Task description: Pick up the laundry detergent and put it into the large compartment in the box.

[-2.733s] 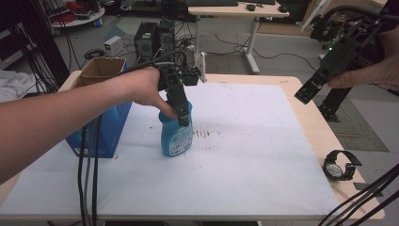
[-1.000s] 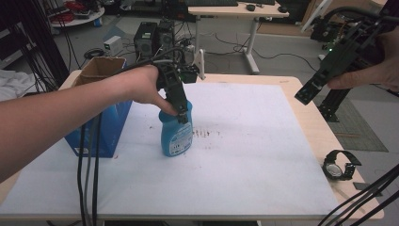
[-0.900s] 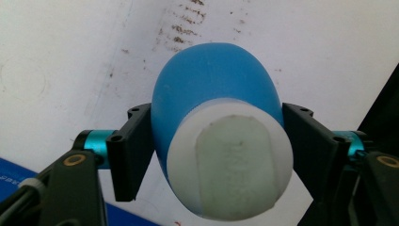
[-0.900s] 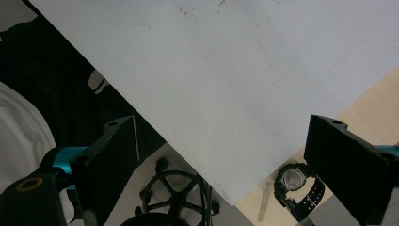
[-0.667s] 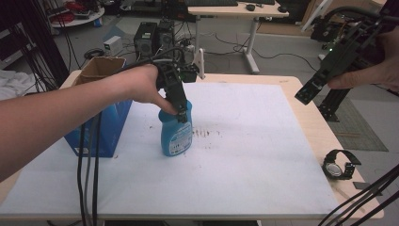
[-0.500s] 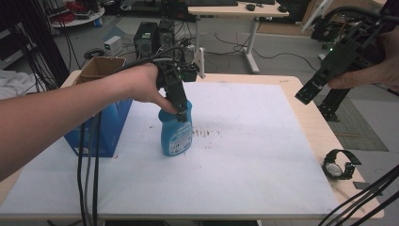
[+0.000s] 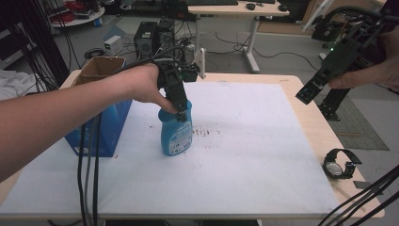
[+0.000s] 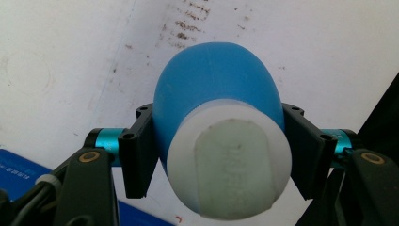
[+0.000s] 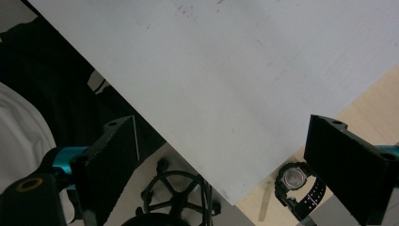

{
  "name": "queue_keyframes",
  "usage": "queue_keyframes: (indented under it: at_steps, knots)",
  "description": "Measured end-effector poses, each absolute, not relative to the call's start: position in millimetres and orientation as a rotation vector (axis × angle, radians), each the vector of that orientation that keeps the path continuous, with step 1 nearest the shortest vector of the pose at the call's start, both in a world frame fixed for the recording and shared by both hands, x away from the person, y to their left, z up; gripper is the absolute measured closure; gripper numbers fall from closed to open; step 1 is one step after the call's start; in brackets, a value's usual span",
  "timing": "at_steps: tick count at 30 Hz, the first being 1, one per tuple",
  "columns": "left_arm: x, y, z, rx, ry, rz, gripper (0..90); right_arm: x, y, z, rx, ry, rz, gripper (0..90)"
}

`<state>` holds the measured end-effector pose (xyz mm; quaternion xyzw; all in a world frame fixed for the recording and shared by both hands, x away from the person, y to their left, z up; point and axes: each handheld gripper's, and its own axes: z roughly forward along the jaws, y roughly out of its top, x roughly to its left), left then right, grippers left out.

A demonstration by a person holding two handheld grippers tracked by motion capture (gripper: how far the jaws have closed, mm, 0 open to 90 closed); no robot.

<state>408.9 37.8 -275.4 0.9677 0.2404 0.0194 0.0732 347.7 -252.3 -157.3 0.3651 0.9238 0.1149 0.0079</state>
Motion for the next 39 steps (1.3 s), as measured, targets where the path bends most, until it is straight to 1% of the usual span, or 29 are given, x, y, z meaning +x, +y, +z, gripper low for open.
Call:
queue_keyframes:
  at_steps: [12,18,27,39]
  knots:
    - [409.1,39.0,-275.0,2.893,0.749,0.045,36.5,347.7,-254.2,-159.1,1.142,2.892,0.365,9.7]
    - [407.8,38.4,-274.5,2.909,0.713,0.053,36.9,348.0,-254.9,-158.6,1.144,2.891,0.360,9.7]
    - [406.9,41.3,-272.8,2.917,0.698,0.024,37.0,350.4,-252.8,-157.3,1.147,2.888,0.359,9.7]
    - [407.5,54.9,-248.5,2.893,0.726,0.020,37.0,357.6,-248.4,-156.4,1.148,2.899,0.346,9.7]
